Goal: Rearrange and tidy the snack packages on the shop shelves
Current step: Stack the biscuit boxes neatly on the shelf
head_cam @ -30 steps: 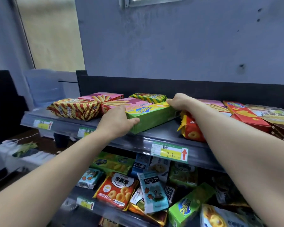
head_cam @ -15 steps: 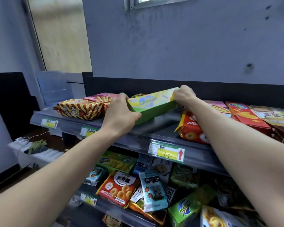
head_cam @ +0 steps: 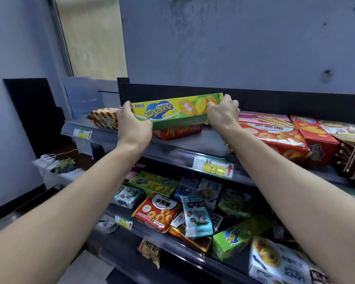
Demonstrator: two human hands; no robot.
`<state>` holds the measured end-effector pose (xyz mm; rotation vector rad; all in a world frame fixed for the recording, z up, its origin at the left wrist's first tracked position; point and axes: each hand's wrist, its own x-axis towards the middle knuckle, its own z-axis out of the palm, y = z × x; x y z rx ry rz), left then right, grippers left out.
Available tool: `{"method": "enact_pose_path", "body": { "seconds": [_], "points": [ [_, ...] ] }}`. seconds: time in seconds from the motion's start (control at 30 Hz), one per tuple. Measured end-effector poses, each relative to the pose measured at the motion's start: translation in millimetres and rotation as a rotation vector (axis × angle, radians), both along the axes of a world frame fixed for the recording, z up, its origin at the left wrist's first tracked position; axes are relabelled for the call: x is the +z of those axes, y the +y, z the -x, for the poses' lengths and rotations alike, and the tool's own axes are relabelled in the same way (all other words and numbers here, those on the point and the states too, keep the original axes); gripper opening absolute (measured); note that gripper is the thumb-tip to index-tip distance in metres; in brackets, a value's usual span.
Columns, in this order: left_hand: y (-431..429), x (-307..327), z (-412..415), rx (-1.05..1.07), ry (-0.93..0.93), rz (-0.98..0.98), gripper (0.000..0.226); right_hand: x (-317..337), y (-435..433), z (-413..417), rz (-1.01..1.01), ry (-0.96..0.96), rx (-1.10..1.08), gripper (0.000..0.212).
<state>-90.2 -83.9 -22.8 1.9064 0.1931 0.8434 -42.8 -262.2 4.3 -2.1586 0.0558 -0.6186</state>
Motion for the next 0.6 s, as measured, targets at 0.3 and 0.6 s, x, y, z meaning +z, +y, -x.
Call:
{"method": "enact_pose_path", "body": {
  "seconds": [0.3, 0.6],
  "points": [
    [44, -11, 18, 0.17, -0.033, 0.114, 0.054, -13, 54, 46, 0.027, -0.005, 0.037, 0.04],
    [138, -42, 27, 0.17, 0.02, 0.196, 0.058, -52, 143, 72, 0.06, 0.118, 0.052, 0.046]
  ]
}}
